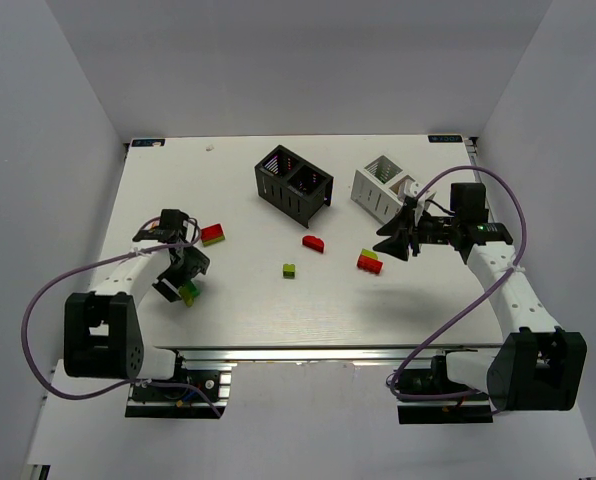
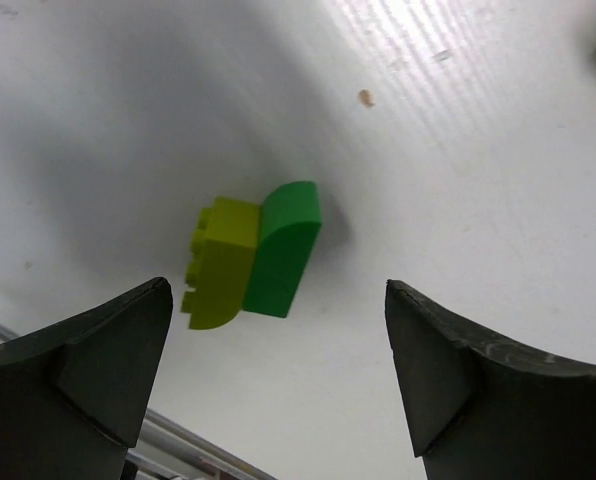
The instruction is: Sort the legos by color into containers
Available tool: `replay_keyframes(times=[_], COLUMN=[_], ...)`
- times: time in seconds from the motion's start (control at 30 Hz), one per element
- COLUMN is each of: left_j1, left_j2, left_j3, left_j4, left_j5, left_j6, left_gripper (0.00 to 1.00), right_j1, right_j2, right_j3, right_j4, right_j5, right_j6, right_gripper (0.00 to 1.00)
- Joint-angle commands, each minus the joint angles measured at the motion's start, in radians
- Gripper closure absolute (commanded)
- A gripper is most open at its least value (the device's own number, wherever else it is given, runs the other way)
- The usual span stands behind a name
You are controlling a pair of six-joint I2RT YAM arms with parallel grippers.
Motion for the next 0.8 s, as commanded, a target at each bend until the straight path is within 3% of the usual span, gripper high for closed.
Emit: replay_keyframes(times=[0.0, 0.4, 0.57, 0.67, 0.77], left_j1=[0.021, 0.038, 0.038, 0.032, -0.015], left_j2=[0.006, 0.031, -0.041, -0.118, -0.201], left_j3=[-0.016, -0.069, -0.075, -0.098, -0.102], left_j4=[0.084, 0.141, 0.206, 0.305, 0.403], left_j5=[0.069, 0.111, 0.273, 0.447, 0.549], left_j6=[0.015, 0.038, 0.058, 0.04, -0.028], left_gripper=[0.05, 0.24, 0.6, 0.73, 0.75], right_j1=[-0.003, -0.003, 0.011, 0.059, 0.151], right_j2=[-0.018, -0.029, -0.029, -0.026, -0.035], right_j3=[0.001, 0.009, 0.006, -0.011, -0.054], right_j4=[0.007, -0.017, -0.036, -0.027, 0.039], right_j5=[-0.039, -0.029, -0.051, -0.057, -0.039], right_j6=[0.004, -0.009, 0.012, 0.082, 0.25], right_gripper=[0.49, 0.49, 0.55, 0.58, 0.62])
